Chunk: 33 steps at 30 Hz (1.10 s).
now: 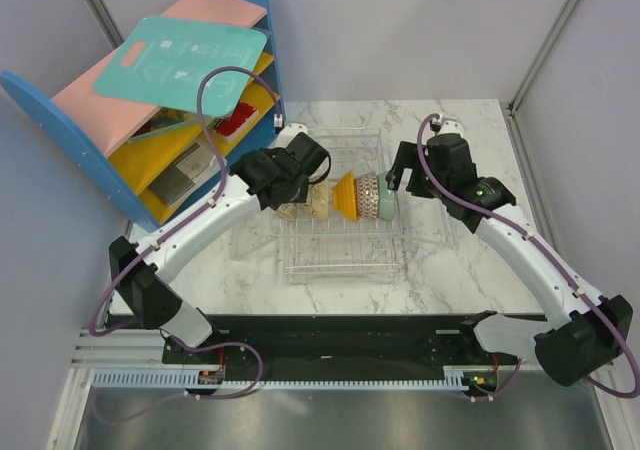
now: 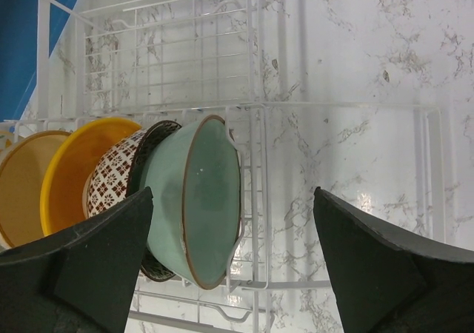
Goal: Unload the bowls from the dish rack
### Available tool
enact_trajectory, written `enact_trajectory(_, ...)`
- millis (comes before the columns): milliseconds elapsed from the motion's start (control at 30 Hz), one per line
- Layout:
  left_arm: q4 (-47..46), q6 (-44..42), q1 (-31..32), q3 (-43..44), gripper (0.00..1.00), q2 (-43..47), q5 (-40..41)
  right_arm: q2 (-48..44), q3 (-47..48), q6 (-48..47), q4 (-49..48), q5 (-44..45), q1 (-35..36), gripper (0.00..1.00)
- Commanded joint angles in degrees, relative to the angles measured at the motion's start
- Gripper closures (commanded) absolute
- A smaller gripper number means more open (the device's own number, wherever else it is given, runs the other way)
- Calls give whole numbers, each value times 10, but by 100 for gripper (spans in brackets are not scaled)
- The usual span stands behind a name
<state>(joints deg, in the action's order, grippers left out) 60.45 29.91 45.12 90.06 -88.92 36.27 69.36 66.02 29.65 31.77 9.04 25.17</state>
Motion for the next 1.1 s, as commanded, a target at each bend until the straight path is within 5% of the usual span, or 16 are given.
enact_trajectory(0, 38, 23, 2, 20, 34, -10, 57, 1, -2, -12, -9, -2, -6, 3)
enact_trajectory(400, 37, 9, 7, 31, 37, -63, 78, -17, -26, -12, -9, -3, -16, 3)
enact_trajectory(767, 45, -9, 29, 99, 59, -104, 103, -10, -32, -15, -9, -5, -22, 3)
enact_trajectory(900, 62, -27, 32, 140, 79, -122, 106, -8, -31, -15, -11, -7, -24, 3)
enact_trajectory(933, 68, -28, 33, 153, 96, -130, 109, -7, -31, -16, -11, -6, -25, 3)
enact_trajectory(1067, 85, -19, 38, 152, 98, -143, 108, -10, -35, -15, -12, -7, -26, 3)
